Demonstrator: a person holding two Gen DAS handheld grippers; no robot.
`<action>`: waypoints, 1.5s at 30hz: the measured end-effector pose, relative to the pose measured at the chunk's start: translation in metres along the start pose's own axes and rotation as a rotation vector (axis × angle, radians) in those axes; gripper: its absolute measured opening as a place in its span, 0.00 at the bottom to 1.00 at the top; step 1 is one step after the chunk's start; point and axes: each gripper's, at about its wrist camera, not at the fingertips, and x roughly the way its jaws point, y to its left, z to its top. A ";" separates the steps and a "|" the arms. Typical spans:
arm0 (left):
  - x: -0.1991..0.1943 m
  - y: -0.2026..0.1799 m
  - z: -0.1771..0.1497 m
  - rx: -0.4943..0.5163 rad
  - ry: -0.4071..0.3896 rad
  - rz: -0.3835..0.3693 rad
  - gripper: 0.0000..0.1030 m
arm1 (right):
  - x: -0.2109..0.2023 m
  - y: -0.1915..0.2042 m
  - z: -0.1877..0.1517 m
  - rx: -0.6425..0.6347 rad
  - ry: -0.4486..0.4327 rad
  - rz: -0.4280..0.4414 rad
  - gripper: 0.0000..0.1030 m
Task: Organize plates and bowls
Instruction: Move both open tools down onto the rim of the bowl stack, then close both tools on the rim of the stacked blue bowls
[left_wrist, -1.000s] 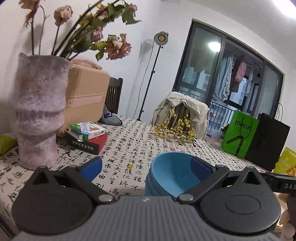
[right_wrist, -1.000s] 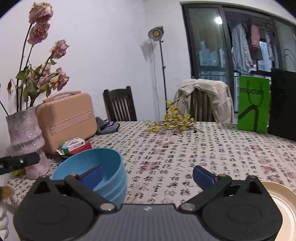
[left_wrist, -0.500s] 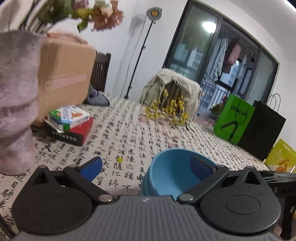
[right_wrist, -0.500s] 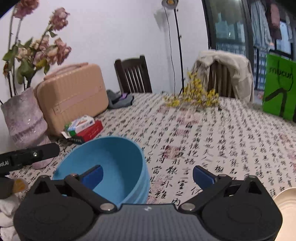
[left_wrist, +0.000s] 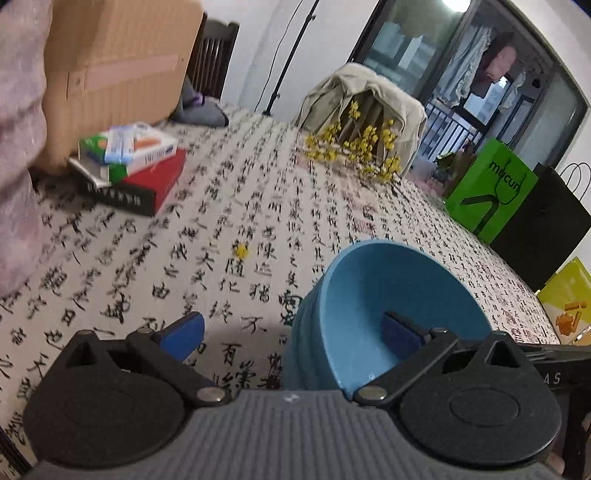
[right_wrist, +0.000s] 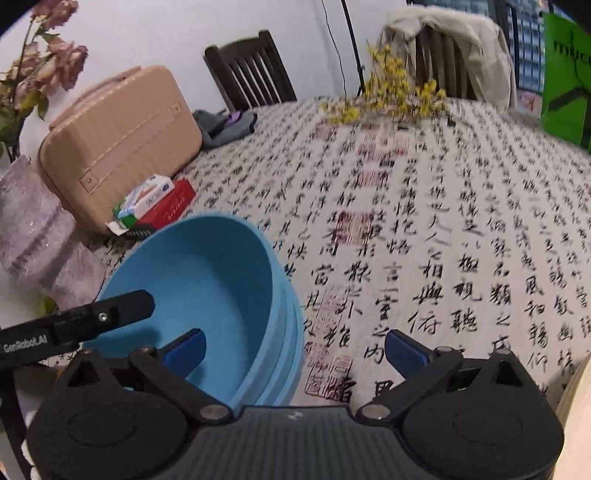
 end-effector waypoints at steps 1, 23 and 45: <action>0.001 -0.001 -0.001 -0.006 0.012 -0.003 1.00 | 0.001 0.000 0.000 0.005 0.009 0.006 1.00; 0.019 -0.006 -0.012 -0.127 0.167 -0.012 0.53 | 0.022 -0.005 0.002 0.098 0.124 0.085 0.49; 0.019 -0.012 -0.017 -0.152 0.158 0.016 0.43 | 0.022 -0.006 -0.005 0.158 0.109 0.088 0.46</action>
